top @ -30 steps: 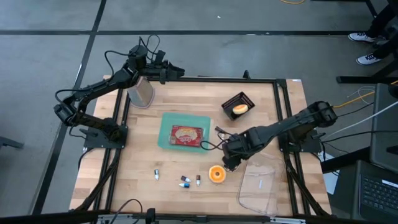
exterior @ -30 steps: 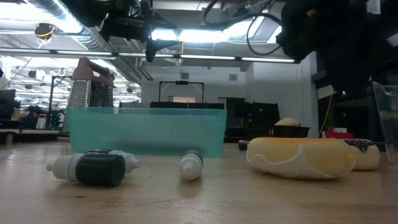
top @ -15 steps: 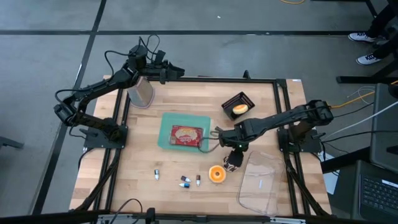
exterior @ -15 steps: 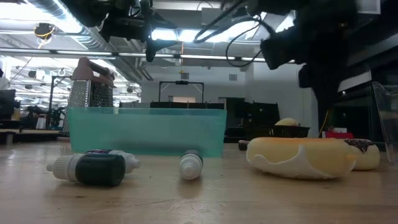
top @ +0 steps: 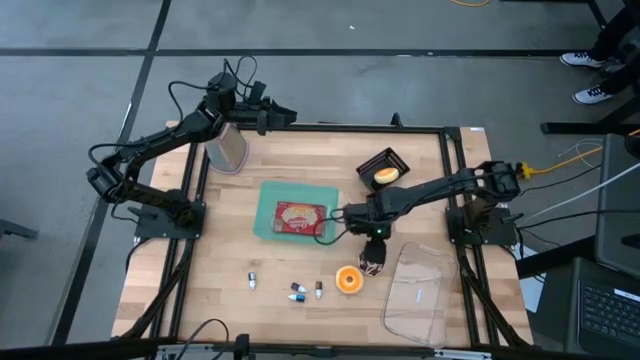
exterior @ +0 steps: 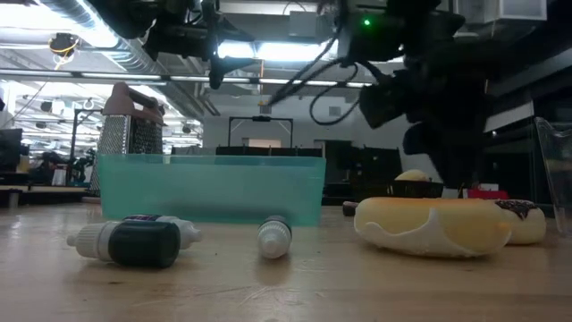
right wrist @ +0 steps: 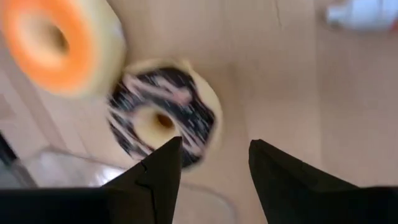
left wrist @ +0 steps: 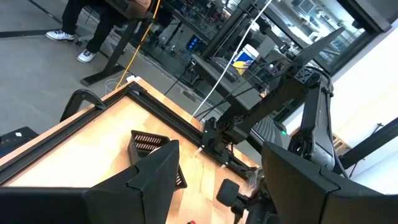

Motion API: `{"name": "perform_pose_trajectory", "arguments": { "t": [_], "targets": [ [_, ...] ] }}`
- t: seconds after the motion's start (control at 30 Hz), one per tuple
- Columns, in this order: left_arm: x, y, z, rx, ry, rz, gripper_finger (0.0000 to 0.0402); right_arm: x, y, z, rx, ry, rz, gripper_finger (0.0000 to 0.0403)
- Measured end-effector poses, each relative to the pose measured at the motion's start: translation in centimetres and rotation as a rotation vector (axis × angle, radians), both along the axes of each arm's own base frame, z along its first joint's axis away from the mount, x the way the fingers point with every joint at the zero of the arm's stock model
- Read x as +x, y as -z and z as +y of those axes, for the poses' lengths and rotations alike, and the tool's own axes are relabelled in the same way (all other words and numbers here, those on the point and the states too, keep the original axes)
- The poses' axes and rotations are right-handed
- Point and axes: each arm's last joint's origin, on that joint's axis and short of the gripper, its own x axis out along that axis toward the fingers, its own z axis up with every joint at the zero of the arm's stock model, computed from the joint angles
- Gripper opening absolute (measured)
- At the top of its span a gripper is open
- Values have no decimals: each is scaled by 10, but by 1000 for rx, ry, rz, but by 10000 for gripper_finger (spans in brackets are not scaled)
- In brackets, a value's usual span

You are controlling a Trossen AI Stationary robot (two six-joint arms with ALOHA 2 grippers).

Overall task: Pick & Place Food Item
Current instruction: Put the black donut into the black bin

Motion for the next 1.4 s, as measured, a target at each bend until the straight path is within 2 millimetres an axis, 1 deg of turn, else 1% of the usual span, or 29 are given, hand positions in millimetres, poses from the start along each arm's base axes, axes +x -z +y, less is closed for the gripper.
{"name": "perform_pose_trajectory", "arguments": {
  "t": [0.13,0.23,0.33,0.53,0.67,1.1,1.2,1.27,1.33,1.4],
  "targets": [
    [0,2,0,-13,0,13,223,8,-1,-4,21,37,-67,185],
    [0,3,0,-19,1,24,223,10,0,-5,19,41,-79,185],
    [0,3,0,-19,2,26,223,11,6,-4,18,39,-64,185],
    [0,4,0,-19,3,27,223,16,24,1,50,24,-18,185],
    [0,4,0,-16,4,30,223,16,29,2,57,20,1,185],
    [0,4,0,-14,6,29,223,15,29,4,109,-15,10,180],
    [0,4,-1,-15,6,29,223,15,29,4,109,-26,5,164],
    [0,4,0,-15,6,29,223,15,29,4,112,-33,1,143],
    [0,4,0,-14,6,29,223,15,29,4,114,-35,-1,110],
    [0,4,0,-14,6,29,223,15,29,3,116,-30,-2,66]
  ]
}}
